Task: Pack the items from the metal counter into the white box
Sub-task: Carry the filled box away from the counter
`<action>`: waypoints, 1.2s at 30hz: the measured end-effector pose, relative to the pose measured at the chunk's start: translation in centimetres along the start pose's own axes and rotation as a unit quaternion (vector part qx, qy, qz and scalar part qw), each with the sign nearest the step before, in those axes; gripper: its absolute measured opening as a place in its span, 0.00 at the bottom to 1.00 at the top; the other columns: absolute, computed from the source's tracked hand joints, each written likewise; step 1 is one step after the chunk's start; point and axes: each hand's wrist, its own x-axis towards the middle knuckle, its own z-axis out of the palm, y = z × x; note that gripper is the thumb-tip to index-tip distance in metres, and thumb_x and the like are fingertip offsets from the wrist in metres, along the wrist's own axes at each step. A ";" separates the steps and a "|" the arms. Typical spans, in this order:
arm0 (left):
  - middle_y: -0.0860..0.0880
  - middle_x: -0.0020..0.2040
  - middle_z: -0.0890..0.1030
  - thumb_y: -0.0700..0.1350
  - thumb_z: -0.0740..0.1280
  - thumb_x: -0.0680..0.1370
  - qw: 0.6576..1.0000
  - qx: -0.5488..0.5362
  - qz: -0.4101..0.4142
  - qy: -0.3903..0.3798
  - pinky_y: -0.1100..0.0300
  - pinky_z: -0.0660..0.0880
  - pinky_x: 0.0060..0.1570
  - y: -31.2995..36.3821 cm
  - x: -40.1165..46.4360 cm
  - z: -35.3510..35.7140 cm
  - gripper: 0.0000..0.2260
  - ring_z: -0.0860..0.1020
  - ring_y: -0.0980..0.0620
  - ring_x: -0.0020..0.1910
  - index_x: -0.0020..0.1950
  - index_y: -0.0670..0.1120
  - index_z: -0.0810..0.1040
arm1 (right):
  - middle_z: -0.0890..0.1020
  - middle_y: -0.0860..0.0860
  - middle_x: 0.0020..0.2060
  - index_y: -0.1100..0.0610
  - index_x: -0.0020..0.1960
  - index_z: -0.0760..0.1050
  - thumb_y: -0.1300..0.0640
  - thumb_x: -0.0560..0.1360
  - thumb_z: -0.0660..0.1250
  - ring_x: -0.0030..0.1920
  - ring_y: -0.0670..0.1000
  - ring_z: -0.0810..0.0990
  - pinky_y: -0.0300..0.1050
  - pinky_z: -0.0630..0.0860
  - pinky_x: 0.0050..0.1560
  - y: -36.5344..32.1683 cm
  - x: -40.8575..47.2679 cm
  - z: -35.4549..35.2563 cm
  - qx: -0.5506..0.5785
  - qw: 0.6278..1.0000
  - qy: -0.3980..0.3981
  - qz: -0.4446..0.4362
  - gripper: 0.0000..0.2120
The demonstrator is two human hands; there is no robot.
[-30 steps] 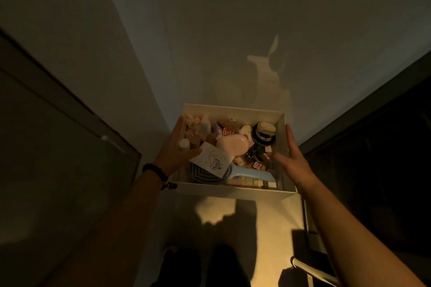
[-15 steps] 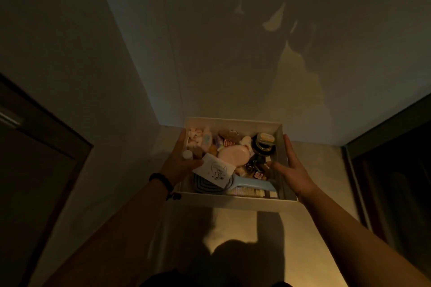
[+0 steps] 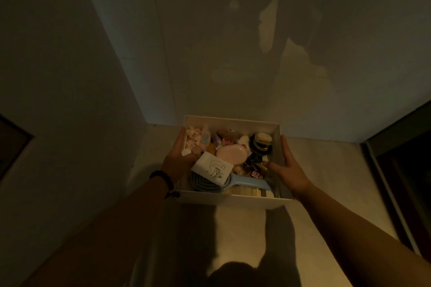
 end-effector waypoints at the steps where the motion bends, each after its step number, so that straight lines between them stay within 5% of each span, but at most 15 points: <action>1: 0.45 0.71 0.68 0.50 0.68 0.64 1.000 0.004 -0.002 0.004 0.42 0.70 0.63 -0.5 0.1 0.0 0.43 0.71 0.45 0.65 0.76 0.56 0.51 | 0.63 0.40 0.66 0.41 0.76 0.46 0.62 0.73 0.70 0.66 0.44 0.66 0.34 0.72 0.54 0.4 0.3 0.2 0.000 1.000 -0.005 0.004 0.44; 6: 0.47 0.71 0.68 0.54 0.68 0.66 1.000 0.016 -0.001 0.025 0.48 0.75 0.56 -2.5 0.6 0.3 0.41 0.72 0.46 0.63 0.74 0.62 0.52 | 0.65 0.48 0.70 0.43 0.76 0.44 0.63 0.71 0.72 0.65 0.47 0.68 0.28 0.75 0.43 1.9 0.9 0.8 -0.004 1.000 -0.010 0.005 0.47; 10: 0.51 0.68 0.71 0.58 0.70 0.71 0.995 0.071 0.026 0.059 0.59 0.75 0.50 -2.5 0.4 0.6 0.38 0.74 0.51 0.60 0.75 0.59 0.51 | 0.63 0.51 0.74 0.44 0.76 0.40 0.48 0.69 0.73 0.70 0.51 0.66 0.46 0.70 0.64 1.0 0.5 0.6 -0.020 1.000 -0.006 0.010 0.50; 13: 0.61 0.62 0.73 0.56 0.72 0.70 0.990 0.094 0.104 0.024 0.74 0.72 0.47 -2.4 -1.9 0.7 0.39 0.73 0.66 0.58 0.75 0.50 0.56 | 0.59 0.50 0.75 0.43 0.76 0.39 0.36 0.64 0.72 0.71 0.53 0.64 0.48 0.65 0.67 1.8 -2.0 0.6 -0.086 0.996 -0.001 0.006 0.54; 15: 0.61 0.65 0.71 0.50 0.75 0.68 0.984 0.105 0.140 -0.021 0.70 0.70 0.58 -3.0 -3.5 0.9 0.42 0.69 0.65 0.64 0.75 0.44 0.56 | 0.61 0.47 0.73 0.42 0.76 0.38 0.33 0.61 0.73 0.70 0.50 0.65 0.42 0.66 0.64 3.0 -4.2 0.6 -0.103 0.995 -0.009 -0.014 0.57; 17: 0.64 0.67 0.68 0.46 0.77 0.67 0.974 0.123 0.188 -0.035 0.70 0.67 0.62 -4.1 -4.7 1.0 0.44 0.67 0.64 0.67 0.75 0.48 0.53 | 0.63 0.47 0.71 0.43 0.75 0.38 0.34 0.57 0.74 0.69 0.48 0.66 0.39 0.66 0.62 3.7 -5.4 0.7 -0.114 0.993 -0.011 -0.029 0.60; 19: 0.65 0.68 0.67 0.52 0.79 0.64 0.972 0.146 0.182 -0.030 0.68 0.66 0.63 -4.5 -4.9 1.1 0.47 0.66 0.65 0.67 0.74 0.53 0.53 | 0.63 0.49 0.72 0.45 0.76 0.38 0.34 0.54 0.77 0.68 0.48 0.66 0.42 0.67 0.63 3.9 -5.3 0.7 -0.145 0.989 -0.013 -0.039 0.65; 22: 0.49 0.73 0.63 0.58 0.79 0.61 0.973 0.173 0.149 -0.025 0.50 0.64 0.68 -4.9 -3.9 0.6 0.51 0.62 0.54 0.72 0.75 0.49 0.52 | 0.66 0.53 0.72 0.50 0.77 0.39 0.36 0.51 0.79 0.67 0.50 0.69 0.43 0.68 0.61 3.8 -4.7 0.8 -0.218 0.974 -0.001 -0.052 0.68; 24: 0.43 0.73 0.62 0.53 0.80 0.61 0.971 0.172 0.156 -0.053 0.44 0.64 0.68 -4.5 -2.7 0.1 0.52 0.62 0.48 0.72 0.75 0.43 0.52 | 0.66 0.54 0.72 0.51 0.77 0.40 0.36 0.51 0.78 0.67 0.53 0.70 0.43 0.68 0.61 3.7 -4.0 0.8 -0.229 0.972 0.011 -0.049 0.68; 28: 0.40 0.68 0.66 0.49 0.82 0.58 0.941 0.240 0.235 -0.039 0.45 0.67 0.65 -1.8 -0.3 0.4 0.46 0.65 0.49 0.67 0.68 0.57 0.59 | 0.65 0.55 0.73 0.53 0.77 0.41 0.37 0.53 0.78 0.69 0.55 0.68 0.50 0.69 0.65 2.7 -1.2 0.3 -0.239 0.969 0.024 -0.050 0.66; 31: 0.37 0.70 0.64 0.48 0.83 0.57 0.934 0.270 0.229 -0.042 0.43 0.64 0.67 -1.0 1.2 0.8 0.49 0.64 0.42 0.69 0.70 0.52 0.58 | 0.66 0.54 0.72 0.53 0.77 0.43 0.35 0.53 0.77 0.68 0.55 0.70 0.50 0.70 0.64 1.9 0.3 -0.1 -0.271 0.961 0.026 -0.048 0.65; 36: 0.40 0.74 0.57 0.50 0.82 0.57 0.939 0.310 0.141 -0.047 0.43 0.63 0.68 -1.1 1.3 0.8 0.56 0.58 0.42 0.73 0.75 0.41 0.52 | 0.66 0.53 0.72 0.51 0.77 0.44 0.31 0.52 0.75 0.68 0.55 0.69 0.54 0.71 0.64 1.6 0.0 0.0 -0.279 0.959 0.024 -0.038 0.65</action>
